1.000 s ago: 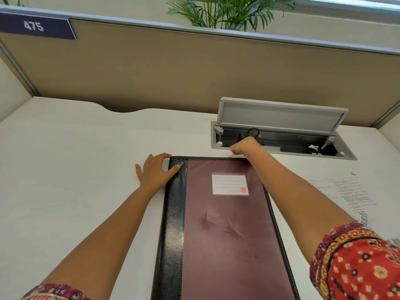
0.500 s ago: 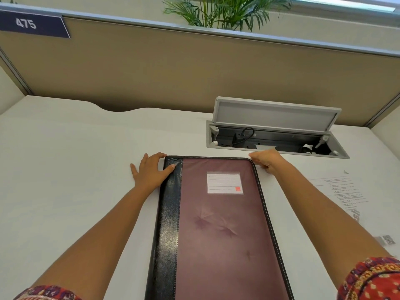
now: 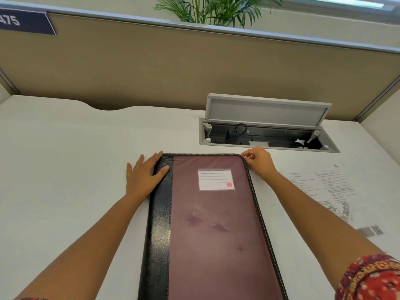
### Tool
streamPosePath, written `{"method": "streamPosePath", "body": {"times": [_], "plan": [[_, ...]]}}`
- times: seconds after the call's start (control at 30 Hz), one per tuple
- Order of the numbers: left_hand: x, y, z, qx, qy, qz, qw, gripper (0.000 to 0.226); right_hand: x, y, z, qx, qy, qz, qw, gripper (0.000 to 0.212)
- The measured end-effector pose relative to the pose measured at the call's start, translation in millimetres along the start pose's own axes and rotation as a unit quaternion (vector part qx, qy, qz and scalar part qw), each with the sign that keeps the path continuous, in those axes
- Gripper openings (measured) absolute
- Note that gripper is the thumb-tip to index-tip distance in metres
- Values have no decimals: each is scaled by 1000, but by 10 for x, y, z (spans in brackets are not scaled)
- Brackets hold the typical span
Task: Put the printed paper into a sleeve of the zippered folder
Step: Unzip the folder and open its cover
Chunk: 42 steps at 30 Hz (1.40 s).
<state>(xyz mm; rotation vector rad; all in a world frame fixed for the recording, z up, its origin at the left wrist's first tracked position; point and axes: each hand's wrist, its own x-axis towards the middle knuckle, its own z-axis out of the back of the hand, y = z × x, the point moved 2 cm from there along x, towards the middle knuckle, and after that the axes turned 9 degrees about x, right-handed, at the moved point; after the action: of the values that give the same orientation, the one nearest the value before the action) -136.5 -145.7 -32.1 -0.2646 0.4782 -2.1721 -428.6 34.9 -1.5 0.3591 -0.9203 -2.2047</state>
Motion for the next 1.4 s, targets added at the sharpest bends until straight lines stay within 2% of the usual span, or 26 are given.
{"method": "streamPosePath", "body": {"times": [0.13,0.33,0.53,0.7,0.77,0.83,0.93,1.0,1.07,1.1,1.2,1.3,1.4], "plan": [[-10,-39,5,3,-4,13,1000,53,-77,-37,15,-31,-43,47,997,20],[-34,-61,-9,24,-13,22,999,50,-340,-168,93,-107,-80,60,989,21],[-36,-89,-7,42,-7,22,999,51,-617,-254,131,-91,-116,52,988,18],[-82,-174,20,42,20,38,998,49,-718,-249,33,-45,-121,5,992,19],[-161,-296,84,56,-5,37,998,47,-735,-216,-16,-20,-148,-15,989,17],[-351,-474,117,86,-21,6,996,45,-756,-183,-60,-7,-174,-32,984,17],[-900,-783,45,130,43,-111,984,48,-738,-137,-85,-9,-184,-49,982,18],[-1392,-907,12,191,68,-214,955,52,-687,-110,-62,-6,-177,-68,982,19],[-1865,-967,-26,242,93,-274,926,61,-625,-95,-25,-4,-157,-83,984,20],[-2067,-981,-62,243,87,-296,920,60,-596,-89,-9,-5,-141,-86,986,20],[-2545,-1008,-195,251,-6,-371,894,32,-538,-80,56,-18,-87,-87,992,20],[-2700,-1029,-222,228,-8,-385,894,34,-525,-91,142,-14,-38,-72,997,20],[-2652,-1003,-152,282,-55,-385,877,34,-551,-78,175,-17,-19,-52,998,19]]}}
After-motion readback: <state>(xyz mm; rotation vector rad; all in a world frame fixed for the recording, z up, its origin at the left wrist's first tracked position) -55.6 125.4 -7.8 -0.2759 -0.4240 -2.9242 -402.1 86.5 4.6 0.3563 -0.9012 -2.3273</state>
